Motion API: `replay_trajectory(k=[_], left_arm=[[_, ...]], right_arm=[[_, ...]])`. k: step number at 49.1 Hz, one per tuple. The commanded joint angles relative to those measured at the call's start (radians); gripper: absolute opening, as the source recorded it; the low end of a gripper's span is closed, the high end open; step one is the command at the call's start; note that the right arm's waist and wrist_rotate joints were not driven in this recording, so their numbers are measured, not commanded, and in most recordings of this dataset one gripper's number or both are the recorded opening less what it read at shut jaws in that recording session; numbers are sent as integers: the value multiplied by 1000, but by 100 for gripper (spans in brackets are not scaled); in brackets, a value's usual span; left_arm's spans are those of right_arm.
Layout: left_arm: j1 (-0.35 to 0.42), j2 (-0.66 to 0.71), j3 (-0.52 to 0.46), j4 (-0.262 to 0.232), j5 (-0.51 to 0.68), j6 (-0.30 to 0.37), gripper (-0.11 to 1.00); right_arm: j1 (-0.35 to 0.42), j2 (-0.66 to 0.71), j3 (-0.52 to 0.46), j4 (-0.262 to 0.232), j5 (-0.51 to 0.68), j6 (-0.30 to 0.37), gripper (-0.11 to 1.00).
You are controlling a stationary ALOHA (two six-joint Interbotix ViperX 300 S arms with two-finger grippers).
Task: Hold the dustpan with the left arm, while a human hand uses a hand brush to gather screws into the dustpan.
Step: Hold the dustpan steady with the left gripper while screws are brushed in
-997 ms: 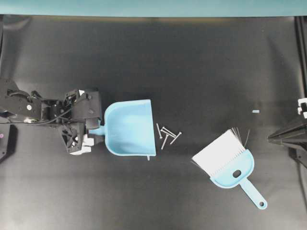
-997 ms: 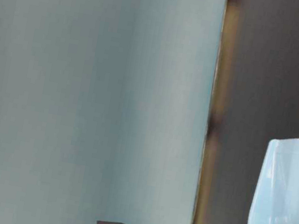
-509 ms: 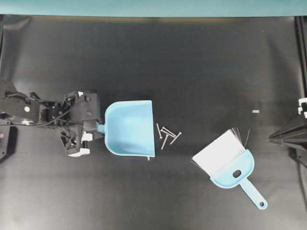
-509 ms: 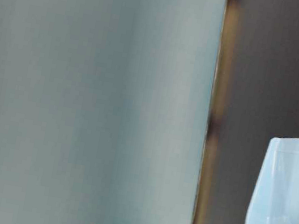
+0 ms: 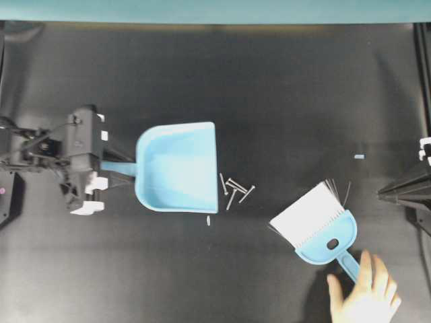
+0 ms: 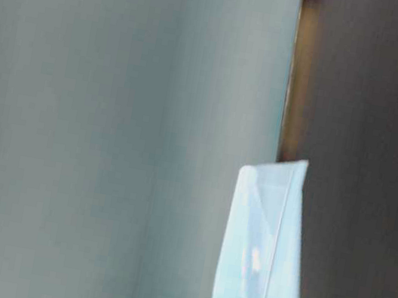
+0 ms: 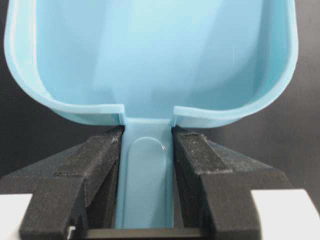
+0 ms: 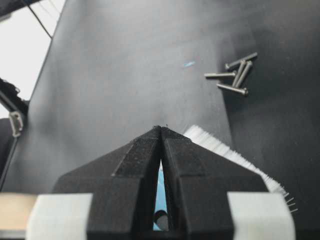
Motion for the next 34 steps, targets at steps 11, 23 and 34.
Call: replay_trajectory(k=[11,23,34], left_arm=[[-3,84,12,3,-32,5,31],[-3,195,11,5,-21,37,31],[0,235,-26,5,9,52,31]], right_arm=[[0,-2,-3,0,-6,2,0],[0,-3,-3,0,-5,2,0],[0,-6,-3,2,-3,0,0]])
